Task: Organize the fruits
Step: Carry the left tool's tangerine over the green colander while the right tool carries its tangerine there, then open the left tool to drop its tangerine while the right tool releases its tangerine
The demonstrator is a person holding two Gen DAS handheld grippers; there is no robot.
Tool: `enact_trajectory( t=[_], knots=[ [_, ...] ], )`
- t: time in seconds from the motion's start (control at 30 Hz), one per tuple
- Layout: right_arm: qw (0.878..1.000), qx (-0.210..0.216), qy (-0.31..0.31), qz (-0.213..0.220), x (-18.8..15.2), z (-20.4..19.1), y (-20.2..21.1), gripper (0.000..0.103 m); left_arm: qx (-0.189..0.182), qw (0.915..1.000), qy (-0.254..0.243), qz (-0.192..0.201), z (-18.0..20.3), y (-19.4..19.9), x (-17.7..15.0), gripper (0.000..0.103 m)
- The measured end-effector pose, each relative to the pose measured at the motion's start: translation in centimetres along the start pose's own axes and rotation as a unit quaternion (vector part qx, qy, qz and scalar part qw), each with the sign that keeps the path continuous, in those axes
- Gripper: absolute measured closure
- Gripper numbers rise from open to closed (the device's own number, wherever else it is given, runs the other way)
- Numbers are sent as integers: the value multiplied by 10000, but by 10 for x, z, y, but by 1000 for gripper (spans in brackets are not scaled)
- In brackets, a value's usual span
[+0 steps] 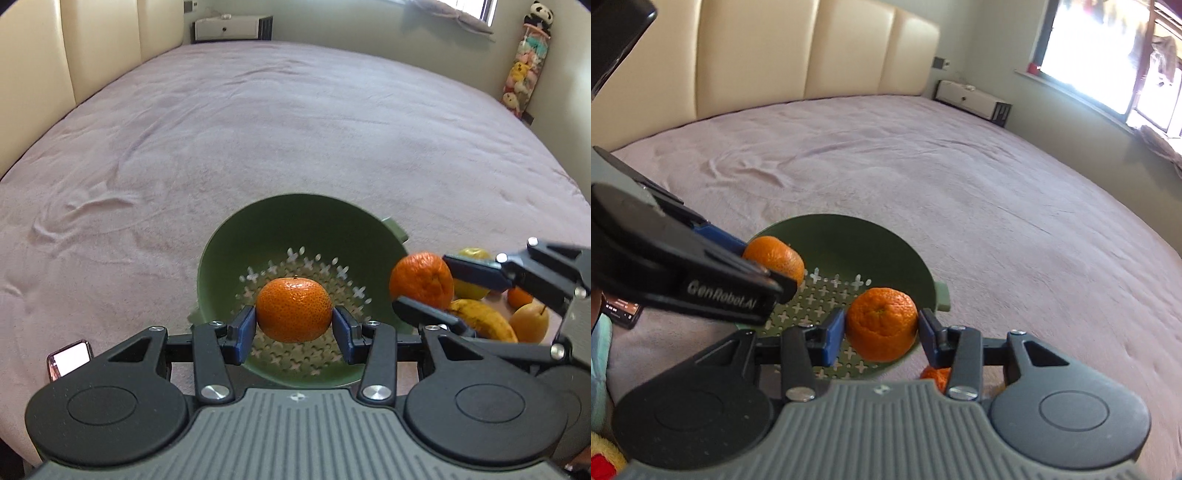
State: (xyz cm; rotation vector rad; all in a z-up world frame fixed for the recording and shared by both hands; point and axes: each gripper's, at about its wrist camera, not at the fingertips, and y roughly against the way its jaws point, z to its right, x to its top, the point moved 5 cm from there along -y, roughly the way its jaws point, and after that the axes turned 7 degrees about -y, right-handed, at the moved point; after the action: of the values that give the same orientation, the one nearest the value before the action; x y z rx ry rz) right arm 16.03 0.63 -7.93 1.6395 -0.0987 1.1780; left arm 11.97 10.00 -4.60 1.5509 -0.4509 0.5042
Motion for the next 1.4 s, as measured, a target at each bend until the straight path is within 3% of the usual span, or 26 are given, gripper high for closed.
enact_trajectory(
  t=[0.23, 0.43, 0.87, 1.13, 1.4],
  knots=[
    [9947, 532, 398, -781, 8, -2, -42, 62, 233, 9990, 93, -383, -19, -21, -8, 52],
    [9838, 862, 841, -1326, 6, -9, -70, 62, 266, 9985, -7, -488, -17, -32, -9, 52],
    [9646, 1065, 1287, -2039, -14, -19, -101, 62, 165, 9970, -109, -744, -9, -60, -18, 52],
    [9623, 1112, 1263, -2139, -21, -23, -106, 62, 211, 9963, -23, -834, -12, -66, -22, 52],
    [9682, 986, 1163, -1984, -13, -19, -99, 57, 225, 9972, 119, -708, -14, -58, -15, 47]
  ],
)
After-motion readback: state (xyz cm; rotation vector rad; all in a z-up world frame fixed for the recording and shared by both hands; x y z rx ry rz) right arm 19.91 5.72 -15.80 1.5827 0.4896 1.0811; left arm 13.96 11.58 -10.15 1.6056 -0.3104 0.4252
